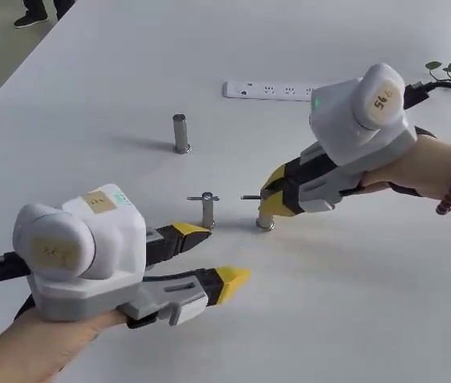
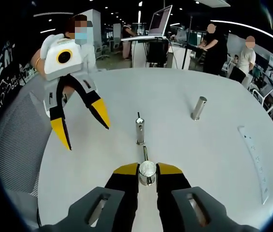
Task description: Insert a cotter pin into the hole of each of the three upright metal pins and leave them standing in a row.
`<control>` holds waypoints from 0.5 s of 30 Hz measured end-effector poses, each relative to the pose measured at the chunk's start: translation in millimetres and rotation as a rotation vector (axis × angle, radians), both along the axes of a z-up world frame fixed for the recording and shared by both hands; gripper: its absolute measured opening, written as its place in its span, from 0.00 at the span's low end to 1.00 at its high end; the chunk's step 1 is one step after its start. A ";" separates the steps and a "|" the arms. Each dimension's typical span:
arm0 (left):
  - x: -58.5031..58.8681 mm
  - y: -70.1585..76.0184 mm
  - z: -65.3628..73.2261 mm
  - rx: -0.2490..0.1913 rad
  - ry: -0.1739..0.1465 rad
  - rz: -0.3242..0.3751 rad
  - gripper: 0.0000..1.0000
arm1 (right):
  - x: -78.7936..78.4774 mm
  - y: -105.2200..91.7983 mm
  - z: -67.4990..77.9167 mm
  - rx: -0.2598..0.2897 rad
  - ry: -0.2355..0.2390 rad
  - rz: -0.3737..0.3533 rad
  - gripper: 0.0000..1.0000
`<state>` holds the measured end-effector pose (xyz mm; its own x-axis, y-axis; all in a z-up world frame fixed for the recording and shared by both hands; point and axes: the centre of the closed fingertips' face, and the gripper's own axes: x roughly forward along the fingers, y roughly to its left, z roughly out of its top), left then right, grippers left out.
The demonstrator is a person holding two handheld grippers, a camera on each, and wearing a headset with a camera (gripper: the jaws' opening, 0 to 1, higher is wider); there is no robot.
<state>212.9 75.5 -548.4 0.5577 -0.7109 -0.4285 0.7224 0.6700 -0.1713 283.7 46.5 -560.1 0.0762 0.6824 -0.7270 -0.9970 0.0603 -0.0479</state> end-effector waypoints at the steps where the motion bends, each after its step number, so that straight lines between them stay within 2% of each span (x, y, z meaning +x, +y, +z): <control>1: -0.4 0.3 0.2 -0.001 0.000 0.000 0.41 | 0.0 0.1 -0.4 0.000 0.004 0.001 0.08; 5: -1.8 1.3 1.4 -0.015 0.005 0.005 0.42 | -0.1 -0.3 -2.6 -0.006 0.012 0.004 0.08; 15: -3.9 5.9 3.9 -0.017 0.002 0.013 0.42 | 3.4 -2.3 -2.1 0.013 0.039 -0.003 0.09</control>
